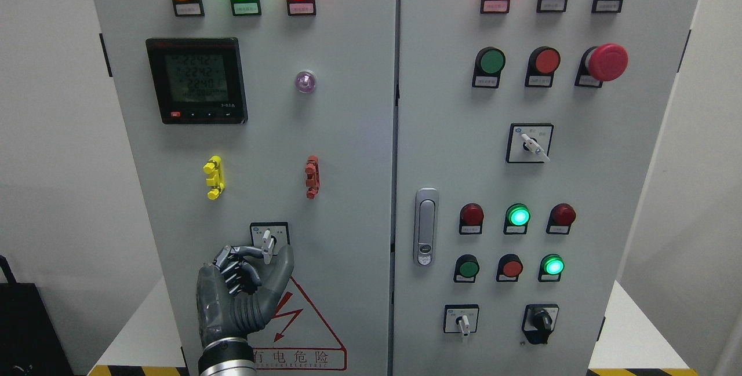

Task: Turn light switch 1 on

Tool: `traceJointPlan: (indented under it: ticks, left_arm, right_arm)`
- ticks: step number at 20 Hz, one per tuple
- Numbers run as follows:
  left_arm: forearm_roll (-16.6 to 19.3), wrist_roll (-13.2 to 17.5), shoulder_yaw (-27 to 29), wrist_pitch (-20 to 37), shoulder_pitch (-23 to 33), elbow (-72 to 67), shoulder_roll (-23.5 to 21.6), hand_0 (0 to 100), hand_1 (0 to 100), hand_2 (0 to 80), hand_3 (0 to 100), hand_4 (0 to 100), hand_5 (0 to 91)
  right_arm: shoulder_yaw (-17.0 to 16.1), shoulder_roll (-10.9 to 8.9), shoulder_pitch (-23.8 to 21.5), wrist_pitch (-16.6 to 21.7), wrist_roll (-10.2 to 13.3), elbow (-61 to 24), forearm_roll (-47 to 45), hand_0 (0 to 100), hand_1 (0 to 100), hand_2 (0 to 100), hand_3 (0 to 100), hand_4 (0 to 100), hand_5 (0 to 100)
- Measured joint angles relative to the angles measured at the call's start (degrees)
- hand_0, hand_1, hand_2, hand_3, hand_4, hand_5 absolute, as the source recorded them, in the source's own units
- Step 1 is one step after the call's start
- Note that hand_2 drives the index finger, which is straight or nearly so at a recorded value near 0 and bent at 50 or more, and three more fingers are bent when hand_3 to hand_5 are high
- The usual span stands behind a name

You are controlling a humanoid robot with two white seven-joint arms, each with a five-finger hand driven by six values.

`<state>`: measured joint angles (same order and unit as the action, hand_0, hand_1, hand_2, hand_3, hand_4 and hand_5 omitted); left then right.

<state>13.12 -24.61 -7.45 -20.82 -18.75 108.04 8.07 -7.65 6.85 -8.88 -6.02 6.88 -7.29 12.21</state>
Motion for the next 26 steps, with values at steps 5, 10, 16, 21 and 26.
traceJointPlan:
  ticks: [5,10,16,21,26]
  left_arm:
    - [0.0,0.2,0.0,-0.1,-0.1,0.1,0.0,4,67,56.1,98,95,87.6]
    - [0.0,0.3,0.2,-0.4,-0.1,0.1,0.1,5,67,55.9,98,95,87.6]
    - [0.0,0.4,0.3,-0.6,-0.1,0.2,0.1,6,66,55.9,99,96,87.5]
    - [0.0,0.7,0.5,-1.3,-0.2,0.2,0.1,7,66,56.2,99,96,87.5]
    - [0.0,0.4,0.5,-1.6,-0.2,0.3,0.1,8,65,56.5,99,96,87.5]
  right_arm:
    - [0.0,0.0,0.0,0.0,0.0,0.0,0.0,5,0,0,0,0,0]
    - [0.0,0.0,0.0,0.0,0.0,0.0,0.0,5,0,0,0,0,0]
    - [0.0,0.0,0.0,0.0,0.0,0.0,0.0,5,0,0,0,0,0]
    - [0.0,0.0,0.0,0.0,0.0,0.0,0.0,5,0,0,0,0,0]
    - [0.0,0.0,0.0,0.0,0.0,0.0,0.0,5,0,0,0,0,0]
